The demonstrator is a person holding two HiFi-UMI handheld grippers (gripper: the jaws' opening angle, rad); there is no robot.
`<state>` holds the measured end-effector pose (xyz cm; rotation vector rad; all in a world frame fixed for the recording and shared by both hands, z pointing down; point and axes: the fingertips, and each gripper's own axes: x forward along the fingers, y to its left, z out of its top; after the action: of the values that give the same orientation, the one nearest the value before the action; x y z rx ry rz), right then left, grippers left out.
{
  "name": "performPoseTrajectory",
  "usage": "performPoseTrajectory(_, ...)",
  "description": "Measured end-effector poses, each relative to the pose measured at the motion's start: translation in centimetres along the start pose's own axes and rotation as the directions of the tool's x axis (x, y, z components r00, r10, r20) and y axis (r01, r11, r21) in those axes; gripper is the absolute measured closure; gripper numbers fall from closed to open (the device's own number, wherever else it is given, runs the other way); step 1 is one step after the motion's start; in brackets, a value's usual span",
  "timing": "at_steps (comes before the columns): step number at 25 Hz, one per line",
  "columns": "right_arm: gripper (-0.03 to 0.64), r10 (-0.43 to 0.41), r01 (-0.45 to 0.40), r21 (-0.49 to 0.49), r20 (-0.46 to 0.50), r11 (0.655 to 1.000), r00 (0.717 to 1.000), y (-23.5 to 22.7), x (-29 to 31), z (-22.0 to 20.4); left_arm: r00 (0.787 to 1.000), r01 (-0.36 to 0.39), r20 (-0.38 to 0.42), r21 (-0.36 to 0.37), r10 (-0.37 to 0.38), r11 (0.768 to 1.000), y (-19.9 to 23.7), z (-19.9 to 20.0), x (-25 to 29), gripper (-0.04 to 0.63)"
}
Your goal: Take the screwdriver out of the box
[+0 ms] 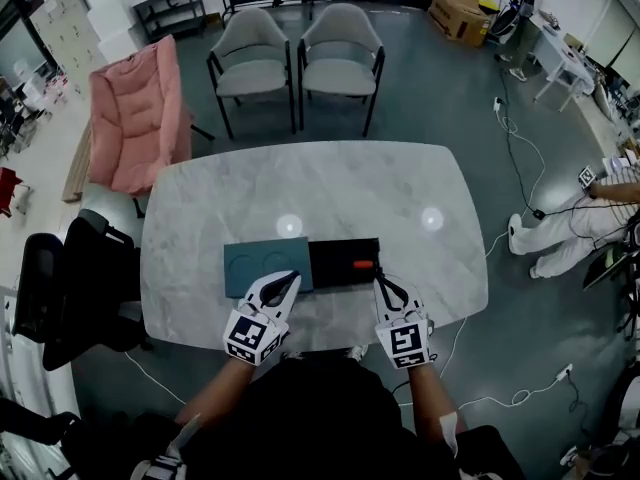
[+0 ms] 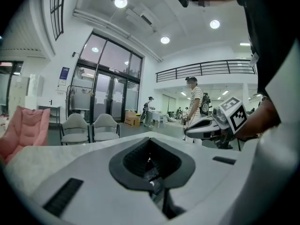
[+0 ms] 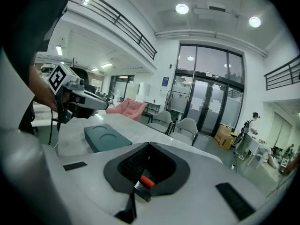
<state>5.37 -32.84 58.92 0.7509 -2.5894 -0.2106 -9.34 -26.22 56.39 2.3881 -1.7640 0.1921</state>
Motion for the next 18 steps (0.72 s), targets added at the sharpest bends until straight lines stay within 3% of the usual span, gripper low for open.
performPoseTrajectory(7, 0.594, 0.128, -0.142, -0.101, -0.139, 0.985, 0.982, 0.0, 3.3, -4.1, 0.997, -0.072, -0.038, -0.033, 0.071, 0.997, 0.7, -1.9, 0.7, 0.589)
performPoseTrajectory(13, 0.584, 0.226, -0.28, -0.187, -0.269, 0.941, 0.936, 0.8, 6.2, -7.7, 0.989, -0.14, -0.056, -0.069, 0.136, 0.988, 1.5, -3.6, 0.0, 0.589)
performPoseTrajectory(15, 0.505, 0.259, -0.332, -0.206, -0.316, 0.92, 0.913, 1.3, 7.1, -8.9, 0.986, -0.158, -0.062, -0.075, 0.154, 0.985, 1.8, -4.1, -0.3, 0.589)
performPoseTrajectory(18, 0.467, 0.288, -0.392, -0.249, -0.369, 0.885, 0.884, 1.8, 8.7, -10.3, 0.981, -0.184, -0.069, -0.076, 0.178, 0.98, 2.5, -4.6, -0.7, 0.589)
